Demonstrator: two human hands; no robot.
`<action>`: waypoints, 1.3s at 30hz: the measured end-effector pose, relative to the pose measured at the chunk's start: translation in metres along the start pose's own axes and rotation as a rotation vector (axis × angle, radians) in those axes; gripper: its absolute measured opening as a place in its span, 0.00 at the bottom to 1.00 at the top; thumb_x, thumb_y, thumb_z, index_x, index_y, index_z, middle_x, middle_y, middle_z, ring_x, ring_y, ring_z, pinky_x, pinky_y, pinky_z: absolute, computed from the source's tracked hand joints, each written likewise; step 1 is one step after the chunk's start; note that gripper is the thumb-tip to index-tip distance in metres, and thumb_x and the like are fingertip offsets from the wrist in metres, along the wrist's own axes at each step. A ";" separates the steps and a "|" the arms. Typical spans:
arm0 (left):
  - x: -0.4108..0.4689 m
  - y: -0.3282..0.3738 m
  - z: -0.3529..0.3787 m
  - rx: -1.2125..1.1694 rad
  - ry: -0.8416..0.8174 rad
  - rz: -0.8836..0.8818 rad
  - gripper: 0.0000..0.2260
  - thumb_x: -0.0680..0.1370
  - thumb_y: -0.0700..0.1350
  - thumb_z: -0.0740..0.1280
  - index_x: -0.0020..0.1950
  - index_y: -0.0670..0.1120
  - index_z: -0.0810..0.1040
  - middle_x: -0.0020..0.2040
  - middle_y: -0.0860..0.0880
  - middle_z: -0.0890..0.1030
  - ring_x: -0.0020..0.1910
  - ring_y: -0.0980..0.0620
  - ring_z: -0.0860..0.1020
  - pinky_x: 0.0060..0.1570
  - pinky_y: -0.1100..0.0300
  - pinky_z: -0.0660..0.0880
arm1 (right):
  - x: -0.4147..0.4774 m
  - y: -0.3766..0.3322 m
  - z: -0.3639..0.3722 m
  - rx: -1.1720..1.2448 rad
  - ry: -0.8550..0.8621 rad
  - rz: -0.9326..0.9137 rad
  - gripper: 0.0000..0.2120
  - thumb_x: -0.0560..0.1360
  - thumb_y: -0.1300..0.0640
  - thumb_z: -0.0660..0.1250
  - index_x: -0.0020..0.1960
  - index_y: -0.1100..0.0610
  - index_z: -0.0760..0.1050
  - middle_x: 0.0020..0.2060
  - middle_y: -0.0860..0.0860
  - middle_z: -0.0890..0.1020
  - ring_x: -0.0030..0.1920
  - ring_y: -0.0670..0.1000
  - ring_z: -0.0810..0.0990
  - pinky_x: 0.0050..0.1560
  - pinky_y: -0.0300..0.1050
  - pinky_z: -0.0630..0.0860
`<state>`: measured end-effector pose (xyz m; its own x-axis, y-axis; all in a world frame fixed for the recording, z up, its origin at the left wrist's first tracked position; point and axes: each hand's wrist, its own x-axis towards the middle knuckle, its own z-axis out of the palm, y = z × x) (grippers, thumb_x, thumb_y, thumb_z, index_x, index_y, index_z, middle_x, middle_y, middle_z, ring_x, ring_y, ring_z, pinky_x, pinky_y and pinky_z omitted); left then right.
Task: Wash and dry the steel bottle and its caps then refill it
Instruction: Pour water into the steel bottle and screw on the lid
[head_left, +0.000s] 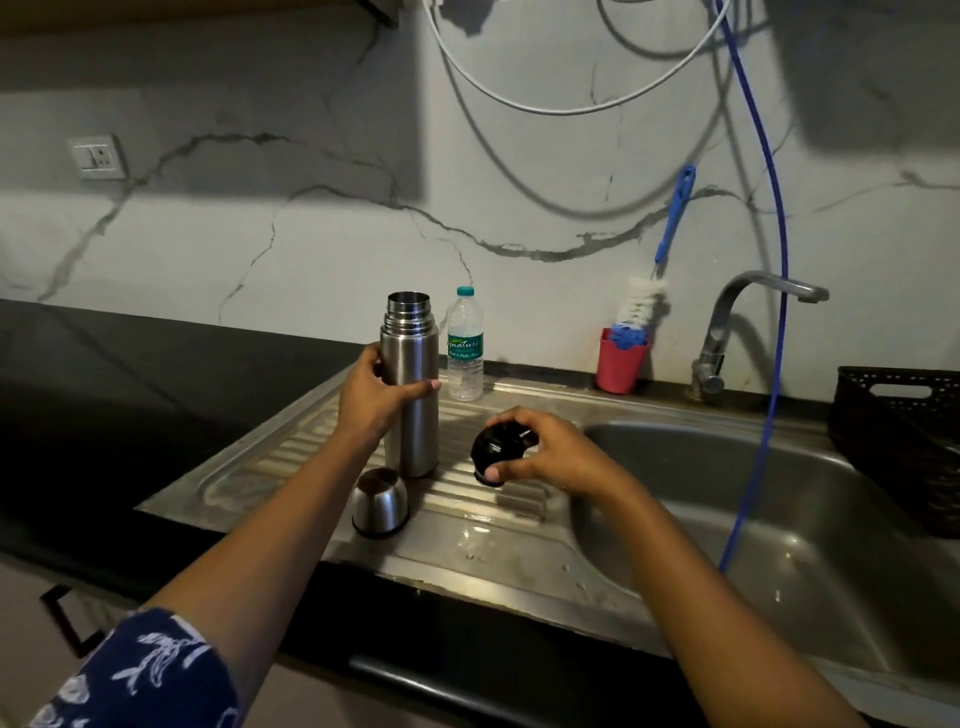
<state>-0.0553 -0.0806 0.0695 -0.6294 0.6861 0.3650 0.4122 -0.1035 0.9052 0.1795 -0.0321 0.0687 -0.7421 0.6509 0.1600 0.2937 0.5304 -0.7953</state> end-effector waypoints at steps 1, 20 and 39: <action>-0.005 0.004 0.000 -0.003 0.001 0.022 0.35 0.61 0.48 0.81 0.64 0.48 0.72 0.58 0.49 0.79 0.55 0.50 0.78 0.56 0.51 0.77 | -0.002 0.000 -0.005 0.043 0.020 0.002 0.23 0.65 0.56 0.77 0.58 0.47 0.74 0.52 0.43 0.78 0.55 0.45 0.76 0.55 0.40 0.73; -0.113 0.041 0.009 -0.159 -0.244 0.032 0.38 0.51 0.57 0.82 0.58 0.57 0.73 0.55 0.51 0.81 0.54 0.50 0.80 0.55 0.48 0.78 | -0.036 -0.073 -0.083 0.393 0.157 -0.137 0.18 0.71 0.62 0.71 0.60 0.55 0.75 0.55 0.52 0.81 0.57 0.50 0.79 0.56 0.42 0.77; -0.118 0.024 0.009 -0.098 -0.346 0.009 0.45 0.51 0.63 0.80 0.65 0.57 0.69 0.61 0.53 0.78 0.58 0.50 0.78 0.57 0.49 0.77 | 0.005 -0.144 -0.087 -0.099 -0.262 -0.192 0.21 0.74 0.63 0.69 0.65 0.56 0.72 0.59 0.50 0.79 0.60 0.46 0.77 0.57 0.37 0.74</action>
<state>0.0348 -0.1573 0.0459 -0.3586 0.8864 0.2928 0.3408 -0.1677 0.9251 0.1857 -0.0576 0.2352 -0.9153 0.3791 0.1357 0.1811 0.6885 -0.7022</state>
